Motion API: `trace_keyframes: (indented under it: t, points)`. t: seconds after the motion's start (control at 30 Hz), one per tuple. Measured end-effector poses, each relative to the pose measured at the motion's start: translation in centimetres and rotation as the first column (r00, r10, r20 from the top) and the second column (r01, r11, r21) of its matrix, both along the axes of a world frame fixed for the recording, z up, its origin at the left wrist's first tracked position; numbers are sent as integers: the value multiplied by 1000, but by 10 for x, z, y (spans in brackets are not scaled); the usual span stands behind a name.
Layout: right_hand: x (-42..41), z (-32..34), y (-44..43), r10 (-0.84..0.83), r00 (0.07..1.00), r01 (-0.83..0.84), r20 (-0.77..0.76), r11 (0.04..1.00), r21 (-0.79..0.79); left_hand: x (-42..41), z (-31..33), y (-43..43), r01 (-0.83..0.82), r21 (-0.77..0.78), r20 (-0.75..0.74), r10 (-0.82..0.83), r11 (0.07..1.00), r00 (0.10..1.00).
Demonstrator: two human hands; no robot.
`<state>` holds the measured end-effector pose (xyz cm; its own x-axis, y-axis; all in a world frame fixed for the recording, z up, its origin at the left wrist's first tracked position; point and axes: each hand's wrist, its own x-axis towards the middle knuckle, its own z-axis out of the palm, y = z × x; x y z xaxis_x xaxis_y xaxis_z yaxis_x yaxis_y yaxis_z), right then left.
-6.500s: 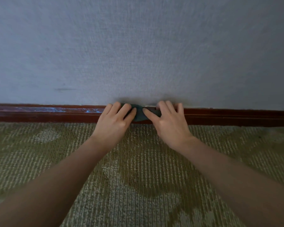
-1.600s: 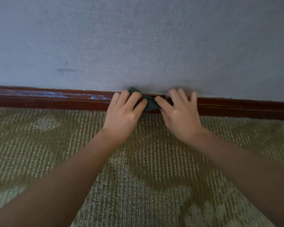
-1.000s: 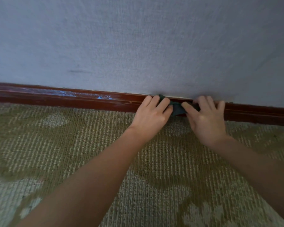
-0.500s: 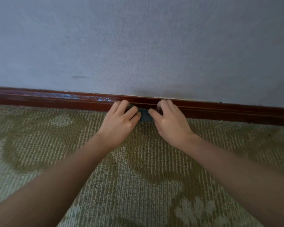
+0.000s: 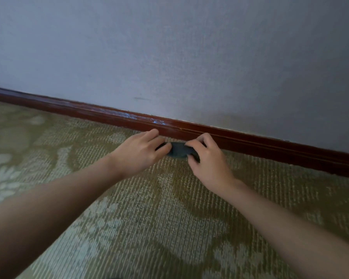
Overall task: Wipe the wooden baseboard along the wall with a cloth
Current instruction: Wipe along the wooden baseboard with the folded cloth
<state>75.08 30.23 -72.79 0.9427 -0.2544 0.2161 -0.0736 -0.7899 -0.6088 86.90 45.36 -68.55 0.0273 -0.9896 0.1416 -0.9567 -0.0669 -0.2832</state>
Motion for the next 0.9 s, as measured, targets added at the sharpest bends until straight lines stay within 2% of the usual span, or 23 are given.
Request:
trace_keyframes:
  t: [0.07,0.23,0.4,0.43,0.5,0.57,0.63,0.7,0.9]
  points:
    - [4,6,3,-77,997,78,-10,990,115,2,5,1,-18,-9,17,18,1000,1000]
    - [19,9,8,-197,979,203,-47,955,217,13,0,-1,-88,-82,-7,88,993,996]
    - [49,1,16,-217,944,291,-247,904,315,43,-11,11,-49,-37,-92,45,998,995]
    - [57,-1,19,-264,925,354,-273,862,364,50,-15,14,-61,-42,-120,55,997,991]
    - [70,-6,27,-370,867,495,-335,719,487,60,-23,17,-107,-86,-183,90,991,979]
    - [83,-15,35,-448,798,603,-402,591,537,72,-33,16,-104,-142,-225,71,984,972]
    - [92,-22,40,-538,726,685,-428,512,519,83,-41,15,-32,-184,-238,-13,982,971]
    - [96,-23,41,-622,671,734,-404,477,483,91,-46,15,47,-203,-251,-98,978,963]
    - [102,-8,51,-690,635,772,-347,589,241,107,-42,18,191,-171,-258,-231,967,938]
